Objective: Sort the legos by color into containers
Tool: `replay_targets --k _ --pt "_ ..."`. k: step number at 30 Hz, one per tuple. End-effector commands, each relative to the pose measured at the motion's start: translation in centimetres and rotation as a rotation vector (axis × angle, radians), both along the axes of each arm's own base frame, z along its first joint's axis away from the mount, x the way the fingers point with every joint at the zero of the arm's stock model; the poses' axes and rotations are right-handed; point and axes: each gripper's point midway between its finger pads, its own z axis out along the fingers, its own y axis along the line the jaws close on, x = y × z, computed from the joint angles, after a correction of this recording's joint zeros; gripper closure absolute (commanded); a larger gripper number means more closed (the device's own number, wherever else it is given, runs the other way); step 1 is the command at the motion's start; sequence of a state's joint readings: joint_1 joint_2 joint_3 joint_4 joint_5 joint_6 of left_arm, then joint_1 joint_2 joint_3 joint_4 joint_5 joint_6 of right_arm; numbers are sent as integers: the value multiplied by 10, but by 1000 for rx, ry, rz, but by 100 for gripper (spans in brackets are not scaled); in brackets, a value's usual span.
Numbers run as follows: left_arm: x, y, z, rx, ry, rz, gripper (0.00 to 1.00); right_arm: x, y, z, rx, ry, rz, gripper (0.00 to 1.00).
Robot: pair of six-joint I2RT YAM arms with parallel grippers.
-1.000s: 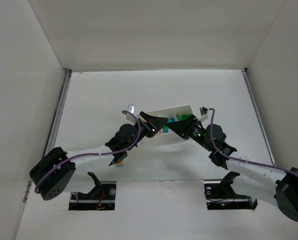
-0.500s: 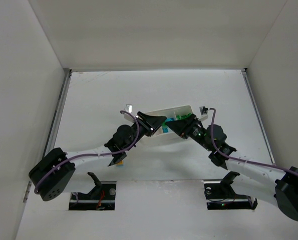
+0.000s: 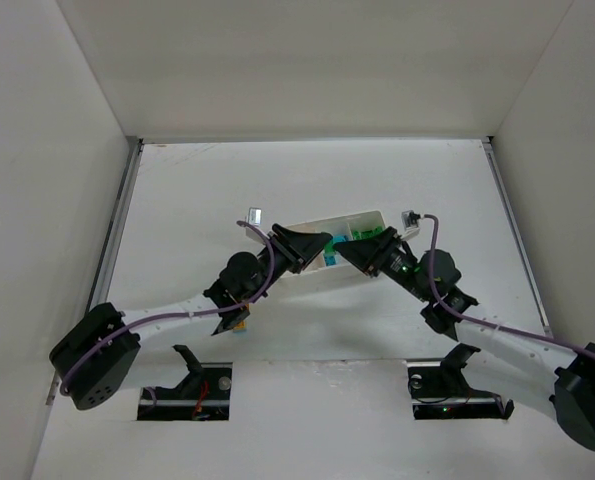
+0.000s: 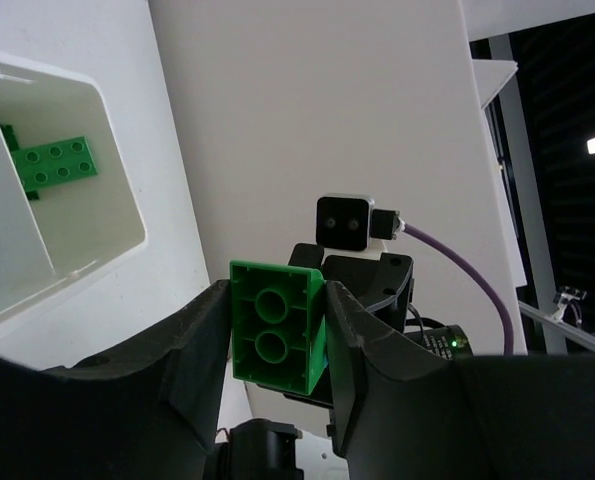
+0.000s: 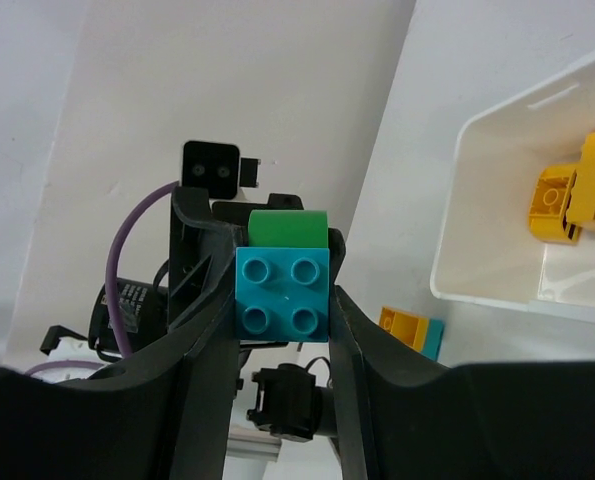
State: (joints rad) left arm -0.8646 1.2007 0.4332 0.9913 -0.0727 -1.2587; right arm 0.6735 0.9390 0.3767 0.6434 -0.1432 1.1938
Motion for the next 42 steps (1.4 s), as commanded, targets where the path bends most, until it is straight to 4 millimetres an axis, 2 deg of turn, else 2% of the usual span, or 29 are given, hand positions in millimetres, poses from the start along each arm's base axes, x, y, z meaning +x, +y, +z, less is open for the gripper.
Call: replay_targets --k 1,11,18,22,26,30,32,35,39,42 --pt "11 18 3 15 -50 86 86 6 -14 27 62 -85 -50 73" --pt "20 39 -17 80 -30 134 87 15 -15 16 -6 -71 -63 73" --pt "5 41 -9 213 -111 116 86 50 -17 -24 -355 -39 -193 73" --pt "-3 59 -15 364 -150 159 85 68 -20 -49 -580 -33 -248 73" --pt "-13 77 -24 500 -169 194 85 80 -17 -72 -683 -11 -246 73" --pt "-20 84 -36 597 -173 201 84 87 -10 -85 -721 2 -229 70" --pt "-21 81 -38 619 -173 197 84 91 -7 -87 -731 -2 -229 65" --pt "-19 71 -34 629 -182 181 84 96 -5 -82 -728 -12 -238 48" --pt "-12 53 -27 656 -201 162 83 93 -8 -71 -707 -33 -248 42" --pt "-8 33 -22 667 -221 136 83 89 -21 -67 -683 -39 -272 42"
